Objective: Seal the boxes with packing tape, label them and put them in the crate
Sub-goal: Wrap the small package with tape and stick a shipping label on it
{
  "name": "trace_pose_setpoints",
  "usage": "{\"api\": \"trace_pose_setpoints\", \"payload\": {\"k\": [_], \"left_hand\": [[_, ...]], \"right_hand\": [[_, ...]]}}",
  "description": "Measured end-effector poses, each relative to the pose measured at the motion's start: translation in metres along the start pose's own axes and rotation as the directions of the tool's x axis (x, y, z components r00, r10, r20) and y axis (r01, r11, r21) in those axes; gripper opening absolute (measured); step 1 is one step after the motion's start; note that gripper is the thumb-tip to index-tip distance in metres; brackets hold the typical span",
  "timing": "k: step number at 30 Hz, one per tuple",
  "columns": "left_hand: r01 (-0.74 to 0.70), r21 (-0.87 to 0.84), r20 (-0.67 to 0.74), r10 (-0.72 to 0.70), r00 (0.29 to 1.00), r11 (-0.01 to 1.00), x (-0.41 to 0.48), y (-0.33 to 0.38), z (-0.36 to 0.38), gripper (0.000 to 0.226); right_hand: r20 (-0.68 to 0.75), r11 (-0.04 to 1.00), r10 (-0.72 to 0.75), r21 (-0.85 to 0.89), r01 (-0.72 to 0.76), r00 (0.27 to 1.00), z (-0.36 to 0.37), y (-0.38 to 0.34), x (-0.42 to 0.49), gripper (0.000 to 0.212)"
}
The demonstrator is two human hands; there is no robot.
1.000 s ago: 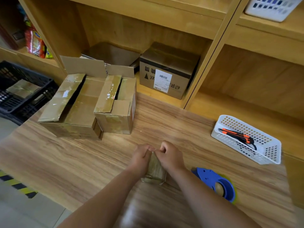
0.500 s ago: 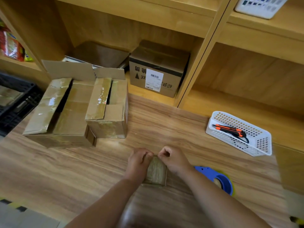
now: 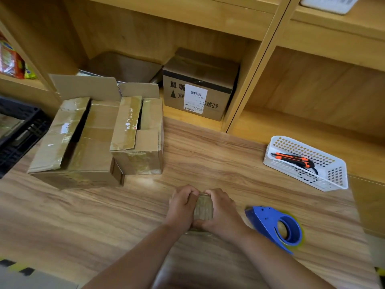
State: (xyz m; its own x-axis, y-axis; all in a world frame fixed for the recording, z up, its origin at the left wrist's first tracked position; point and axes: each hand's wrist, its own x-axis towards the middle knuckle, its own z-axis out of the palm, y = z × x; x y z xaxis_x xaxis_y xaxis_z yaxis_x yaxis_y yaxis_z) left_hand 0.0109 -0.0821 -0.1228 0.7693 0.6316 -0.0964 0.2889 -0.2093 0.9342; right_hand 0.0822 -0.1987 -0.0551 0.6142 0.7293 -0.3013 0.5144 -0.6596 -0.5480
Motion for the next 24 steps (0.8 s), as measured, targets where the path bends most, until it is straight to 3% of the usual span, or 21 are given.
{"api": "trace_pose_setpoints", "payload": {"k": [4, 10, 12, 14, 16, 21, 24], "left_hand": [[0.013, -0.022, 0.006, -0.013, 1.000, 1.000, -0.001, -0.002, -0.002, 0.022], [0.008, 0.040, 0.028, -0.009, 1.000, 0.999, -0.003, 0.013, -0.007, 0.021], [0.011, 0.036, 0.030, -0.012, 0.999, 0.999, -0.002, 0.011, -0.008, 0.022], [0.013, 0.022, 0.025, -0.013, 1.000, 1.000, 0.000, 0.006, -0.007, 0.022], [0.011, 0.023, 0.034, -0.012, 0.999, 1.000, 0.002, 0.002, -0.006, 0.022], [0.023, 0.006, 0.066, -0.023, 0.998, 1.000, 0.003, 0.001, -0.004, 0.021], [0.071, 0.021, 0.163, -0.073, 0.984, 0.997, 0.003, 0.013, -0.012, 0.019]], "right_hand": [[0.105, 0.998, -0.054, -0.011, 0.056, 0.993, -0.010, 0.005, 0.007, 0.076], [-0.025, 0.961, -0.013, 0.276, 0.019, 1.000, -0.007, 0.020, 0.027, 0.010], [0.064, 0.923, -0.008, 0.384, -0.018, 0.998, -0.014, 0.024, 0.027, 0.013], [0.197, 0.916, -0.038, 0.399, -0.044, 0.980, -0.017, 0.027, 0.022, 0.038], [0.231, 0.912, -0.033, 0.404, -0.065, 0.972, -0.013, 0.030, 0.016, 0.056], [0.066, 0.936, 0.011, 0.351, -0.034, 0.998, -0.004, 0.031, 0.014, 0.036], [-0.007, 0.967, 0.000, 0.256, 0.002, 1.000, -0.004, 0.030, 0.013, 0.030]]}}
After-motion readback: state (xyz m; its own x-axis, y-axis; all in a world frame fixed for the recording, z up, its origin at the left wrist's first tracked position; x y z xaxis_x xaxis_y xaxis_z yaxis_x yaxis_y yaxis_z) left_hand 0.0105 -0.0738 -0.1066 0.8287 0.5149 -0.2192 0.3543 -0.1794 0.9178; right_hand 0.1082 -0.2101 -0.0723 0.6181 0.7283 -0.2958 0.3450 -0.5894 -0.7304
